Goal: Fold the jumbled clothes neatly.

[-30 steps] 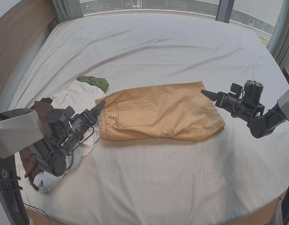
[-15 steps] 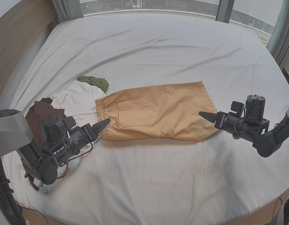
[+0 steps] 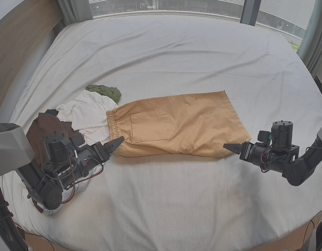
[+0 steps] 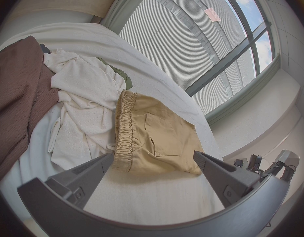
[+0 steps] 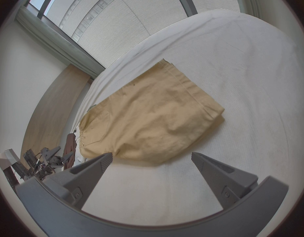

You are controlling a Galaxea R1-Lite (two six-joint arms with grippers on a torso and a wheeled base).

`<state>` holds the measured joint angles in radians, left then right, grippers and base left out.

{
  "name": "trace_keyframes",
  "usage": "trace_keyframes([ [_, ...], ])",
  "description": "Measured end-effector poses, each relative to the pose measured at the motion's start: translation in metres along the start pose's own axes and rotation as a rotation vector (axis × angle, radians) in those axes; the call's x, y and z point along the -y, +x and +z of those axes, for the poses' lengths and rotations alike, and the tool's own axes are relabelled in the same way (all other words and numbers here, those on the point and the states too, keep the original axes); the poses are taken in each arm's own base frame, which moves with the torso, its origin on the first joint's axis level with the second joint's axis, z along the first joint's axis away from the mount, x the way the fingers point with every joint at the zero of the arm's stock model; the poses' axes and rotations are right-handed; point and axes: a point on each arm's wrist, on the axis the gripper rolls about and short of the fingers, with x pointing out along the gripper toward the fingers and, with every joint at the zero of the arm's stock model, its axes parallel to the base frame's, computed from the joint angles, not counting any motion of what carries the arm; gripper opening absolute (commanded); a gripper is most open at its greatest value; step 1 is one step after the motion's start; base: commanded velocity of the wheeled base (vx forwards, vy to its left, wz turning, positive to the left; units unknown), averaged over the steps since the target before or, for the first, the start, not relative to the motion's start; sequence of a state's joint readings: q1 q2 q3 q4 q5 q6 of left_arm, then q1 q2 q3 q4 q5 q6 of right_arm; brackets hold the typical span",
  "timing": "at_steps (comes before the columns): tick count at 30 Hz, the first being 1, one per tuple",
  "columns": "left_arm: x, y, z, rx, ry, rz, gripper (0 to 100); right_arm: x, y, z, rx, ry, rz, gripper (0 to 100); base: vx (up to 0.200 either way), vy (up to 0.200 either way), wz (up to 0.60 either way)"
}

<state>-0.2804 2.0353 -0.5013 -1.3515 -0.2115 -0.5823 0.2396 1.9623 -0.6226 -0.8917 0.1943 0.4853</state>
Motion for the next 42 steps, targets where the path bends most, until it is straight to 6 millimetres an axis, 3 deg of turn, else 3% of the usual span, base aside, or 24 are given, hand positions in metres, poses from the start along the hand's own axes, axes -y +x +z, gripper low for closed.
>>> trace_keyframes([
  [19, 0.0, 0.001, 0.0, 0.0, 0.0, -0.003, 100, 0.02, 0.05, -0.004, -0.011, 0.125, -0.042, 100, 0.0, 0.0, 0.0],
  [31, -0.001, 0.002, 0.001, 0.008, 0.0, -0.004, 100, 0.015, 0.091, 0.002, 0.101, 0.243, 0.028, 100, 0.0, 0.0, 0.0],
  [42, -0.001, 0.003, 0.002, 0.01, -0.001, -0.006, 100, 0.008, 0.105, 0.01, 0.162, 0.267, 0.089, 100, 0.0, 0.0, 0.0],
])
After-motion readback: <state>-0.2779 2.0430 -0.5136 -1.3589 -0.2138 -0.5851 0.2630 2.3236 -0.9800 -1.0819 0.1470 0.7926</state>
